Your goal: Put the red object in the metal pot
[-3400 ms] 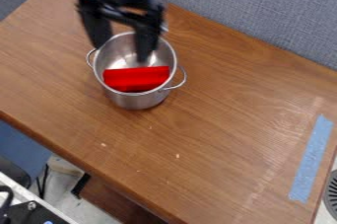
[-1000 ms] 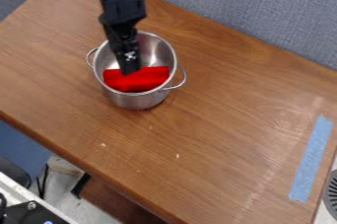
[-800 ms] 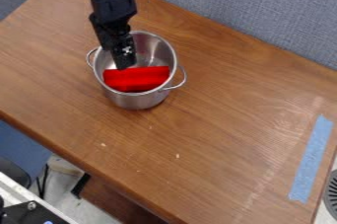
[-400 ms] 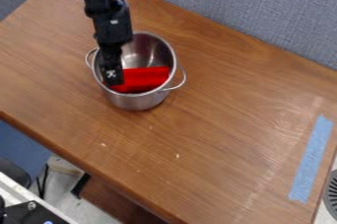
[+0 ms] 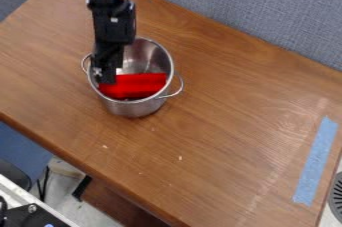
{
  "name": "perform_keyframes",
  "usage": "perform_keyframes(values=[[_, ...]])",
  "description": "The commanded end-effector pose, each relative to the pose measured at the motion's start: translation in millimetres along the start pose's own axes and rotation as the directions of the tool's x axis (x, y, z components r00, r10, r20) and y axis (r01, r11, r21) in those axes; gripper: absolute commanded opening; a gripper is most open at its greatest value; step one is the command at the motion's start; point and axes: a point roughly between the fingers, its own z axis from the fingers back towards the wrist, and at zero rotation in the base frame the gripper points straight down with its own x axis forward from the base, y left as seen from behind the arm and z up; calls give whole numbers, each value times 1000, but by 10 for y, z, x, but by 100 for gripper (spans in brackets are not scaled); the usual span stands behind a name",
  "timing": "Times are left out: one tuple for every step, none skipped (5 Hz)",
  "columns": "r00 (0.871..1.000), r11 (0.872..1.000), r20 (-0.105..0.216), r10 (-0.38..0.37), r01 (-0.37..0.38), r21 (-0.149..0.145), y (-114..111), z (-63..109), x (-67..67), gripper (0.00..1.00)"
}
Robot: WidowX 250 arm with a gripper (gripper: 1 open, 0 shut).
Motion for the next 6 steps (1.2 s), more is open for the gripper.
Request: perform_keyframes(values=[[994, 993, 17, 103, -104, 59, 293, 136, 53, 0], [975, 973, 36, 218, -220, 69, 548, 180, 103, 0], [945, 940, 39, 326, -328, 93, 778, 233, 168, 0], [886, 876, 68, 458, -463, 135, 472, 475, 342, 100], [788, 770, 101, 607, -615, 169, 238, 711, 676, 0], [673, 655, 136, 727, -739, 156, 305, 571, 905, 0]])
